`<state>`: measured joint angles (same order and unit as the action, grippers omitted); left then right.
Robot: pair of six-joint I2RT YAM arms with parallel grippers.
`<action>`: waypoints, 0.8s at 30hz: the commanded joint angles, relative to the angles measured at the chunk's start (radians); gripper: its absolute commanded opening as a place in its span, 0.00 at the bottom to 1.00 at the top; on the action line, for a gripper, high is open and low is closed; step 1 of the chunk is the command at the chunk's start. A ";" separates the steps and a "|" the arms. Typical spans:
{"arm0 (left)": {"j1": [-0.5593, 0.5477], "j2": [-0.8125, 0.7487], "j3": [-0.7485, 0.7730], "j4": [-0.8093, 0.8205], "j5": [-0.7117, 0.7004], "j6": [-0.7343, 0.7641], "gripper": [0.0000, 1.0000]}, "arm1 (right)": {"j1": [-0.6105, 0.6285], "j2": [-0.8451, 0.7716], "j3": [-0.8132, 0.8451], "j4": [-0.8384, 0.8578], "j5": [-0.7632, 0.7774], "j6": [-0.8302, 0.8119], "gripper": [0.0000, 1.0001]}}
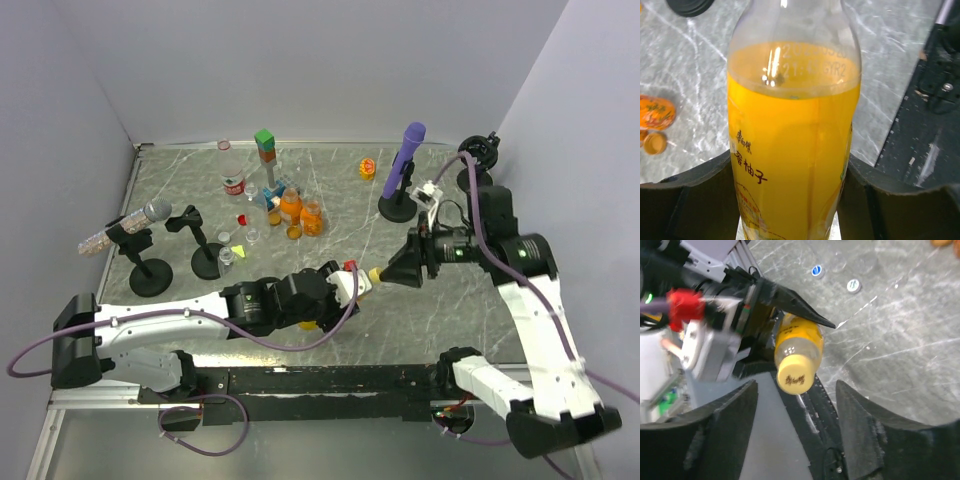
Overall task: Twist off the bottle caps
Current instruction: Unscrew the bottle cap from the plastic bottle.
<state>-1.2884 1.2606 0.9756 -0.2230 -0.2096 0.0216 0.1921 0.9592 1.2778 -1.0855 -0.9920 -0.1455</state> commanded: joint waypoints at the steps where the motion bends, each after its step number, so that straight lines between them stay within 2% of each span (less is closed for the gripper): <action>1: -0.018 0.014 0.083 0.073 -0.128 -0.057 0.07 | -0.006 0.070 0.038 -0.005 -0.023 0.072 0.65; 5: -0.025 0.036 0.090 0.073 -0.142 -0.068 0.07 | -0.006 0.107 0.041 -0.011 -0.019 0.070 0.64; 14: -0.026 0.062 0.110 0.074 -0.152 -0.075 0.07 | 0.017 0.156 0.048 -0.024 -0.014 0.058 0.52; 21: -0.026 0.080 0.123 0.065 -0.165 -0.097 0.08 | 0.027 0.167 0.060 -0.053 0.000 0.027 0.31; 24: -0.028 0.077 0.123 0.059 -0.171 -0.106 0.08 | 0.030 0.168 0.063 -0.066 -0.004 0.015 0.26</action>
<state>-1.3071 1.3548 1.0264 -0.2363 -0.3393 -0.0589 0.2104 1.1236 1.2961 -1.1179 -0.9886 -0.1177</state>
